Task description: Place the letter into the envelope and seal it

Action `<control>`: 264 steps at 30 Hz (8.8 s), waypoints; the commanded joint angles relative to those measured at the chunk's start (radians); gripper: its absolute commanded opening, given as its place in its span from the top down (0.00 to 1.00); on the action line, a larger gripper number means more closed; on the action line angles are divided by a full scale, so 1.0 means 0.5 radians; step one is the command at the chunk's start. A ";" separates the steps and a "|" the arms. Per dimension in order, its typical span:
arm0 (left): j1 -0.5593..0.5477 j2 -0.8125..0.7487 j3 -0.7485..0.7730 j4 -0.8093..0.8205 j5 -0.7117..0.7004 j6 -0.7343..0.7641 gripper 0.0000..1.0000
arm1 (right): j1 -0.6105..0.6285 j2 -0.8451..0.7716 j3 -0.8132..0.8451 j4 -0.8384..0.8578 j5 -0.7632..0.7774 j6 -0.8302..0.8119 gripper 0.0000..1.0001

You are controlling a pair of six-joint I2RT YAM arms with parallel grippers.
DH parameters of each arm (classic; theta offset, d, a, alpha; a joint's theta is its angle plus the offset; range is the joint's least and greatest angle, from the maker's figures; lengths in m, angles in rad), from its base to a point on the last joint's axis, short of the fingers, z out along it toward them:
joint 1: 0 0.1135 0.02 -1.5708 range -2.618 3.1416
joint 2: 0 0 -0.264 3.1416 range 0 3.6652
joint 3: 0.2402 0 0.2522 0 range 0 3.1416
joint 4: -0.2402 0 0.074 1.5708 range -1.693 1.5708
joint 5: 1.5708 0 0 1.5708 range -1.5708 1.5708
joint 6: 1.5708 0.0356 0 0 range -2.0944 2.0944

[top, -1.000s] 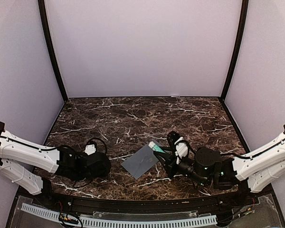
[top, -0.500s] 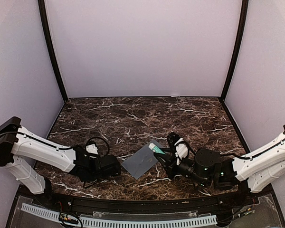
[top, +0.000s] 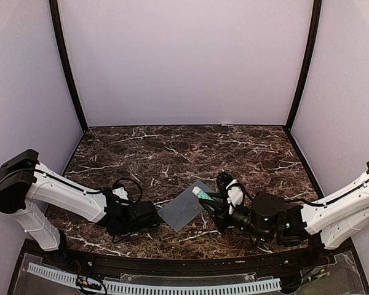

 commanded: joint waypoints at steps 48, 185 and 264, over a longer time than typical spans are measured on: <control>0.054 -0.270 0.097 0.797 1.012 1.824 0.79 | -0.097 -0.621 -0.120 -0.461 -0.238 0.070 1.00; 0.061 -0.487 0.430 0.981 3.081 2.693 0.79 | -0.186 0.036 0.374 -0.547 -1.915 -0.361 1.00; 0.064 -0.486 0.518 1.105 3.032 2.614 0.82 | -0.191 -0.524 0.270 -0.729 -1.808 -0.590 0.60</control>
